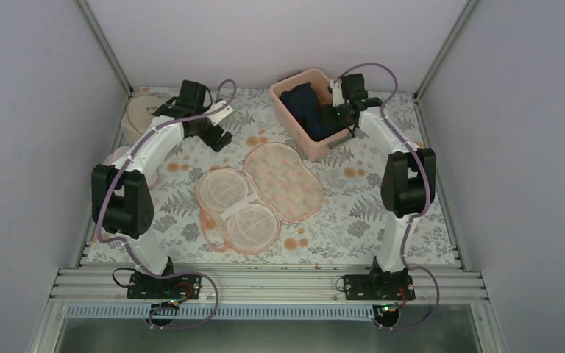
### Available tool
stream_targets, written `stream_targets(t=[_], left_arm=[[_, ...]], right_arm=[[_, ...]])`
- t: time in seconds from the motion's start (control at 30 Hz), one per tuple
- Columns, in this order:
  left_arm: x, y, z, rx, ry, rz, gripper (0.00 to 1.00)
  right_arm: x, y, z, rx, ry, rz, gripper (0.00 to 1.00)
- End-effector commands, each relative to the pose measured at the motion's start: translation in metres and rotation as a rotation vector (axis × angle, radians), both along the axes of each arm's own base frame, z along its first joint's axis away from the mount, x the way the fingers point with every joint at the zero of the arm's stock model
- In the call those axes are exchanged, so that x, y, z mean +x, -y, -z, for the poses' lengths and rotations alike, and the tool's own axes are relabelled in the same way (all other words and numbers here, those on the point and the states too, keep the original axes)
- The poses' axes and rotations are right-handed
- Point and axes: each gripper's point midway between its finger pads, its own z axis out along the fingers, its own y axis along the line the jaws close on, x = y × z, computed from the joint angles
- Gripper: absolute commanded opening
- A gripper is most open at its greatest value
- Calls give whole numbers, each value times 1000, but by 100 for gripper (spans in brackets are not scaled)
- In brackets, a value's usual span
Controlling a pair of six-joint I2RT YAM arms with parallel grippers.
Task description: Unzip the laundry bag and remove the bra
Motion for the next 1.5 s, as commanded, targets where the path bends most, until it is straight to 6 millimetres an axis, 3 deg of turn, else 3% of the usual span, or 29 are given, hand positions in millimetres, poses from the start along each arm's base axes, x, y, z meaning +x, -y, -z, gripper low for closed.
stream_targets(t=[0.0, 0.1, 0.17, 0.2, 0.27, 0.3, 0.33, 0.4, 0.53, 0.63, 0.77, 0.97, 1.17, 1.27, 1.33, 1.47], left_arm=[[-11, -42, 10, -13, -38, -134, 100], [-25, -60, 37, 9, -96, -176, 99], [-35, -64, 53, 9, -142, -183, 98], [-39, -65, 60, 10, -163, -181, 98], [-47, -70, 72, 19, -198, -187, 97], [-51, -73, 76, 23, -209, -190, 97], [-53, -78, 80, 26, -222, -199, 96], [-57, -87, 86, 26, -241, -218, 95], [-68, -95, 97, -6, -300, -232, 92], [-77, -93, 109, -21, -340, -224, 90], [-88, -87, 122, -45, -396, -211, 86], [-95, -78, 127, -100, -433, -200, 77], [-99, -73, 137, -131, -475, -204, 72], [-102, -67, 141, -159, -502, -194, 68], [-103, -64, 144, -164, -514, -187, 64], [-105, -60, 146, -169, -528, -173, 54]], right_arm=[[6, 0, -64, -75, 128, 36, 61], [-6, -7, -101, -113, 205, 54, 68], [-23, -18, -117, -132, 236, 52, 82], [-37, -31, -117, -132, 230, 26, 96], [-63, -48, -118, -106, 215, -10, 100], [-82, -61, -101, -96, 172, -48, 100], [-99, -66, -100, -71, 159, -64, 100], [-131, -72, -72, -56, 84, -75, 100], [-184, -69, -23, -12, -38, -50, 100], [-207, -63, 3, 62, -80, -11, 100], [-218, -54, 42, 55, -132, 37, 98], [-221, -45, 99, 5, -224, 74, 95], [-227, -25, 134, -108, -279, 117, 93], [-228, -24, 141, -124, -288, 111, 92], [-229, -32, 143, -90, -298, 84, 78], [-227, -42, 141, -46, -300, 53, 37]])
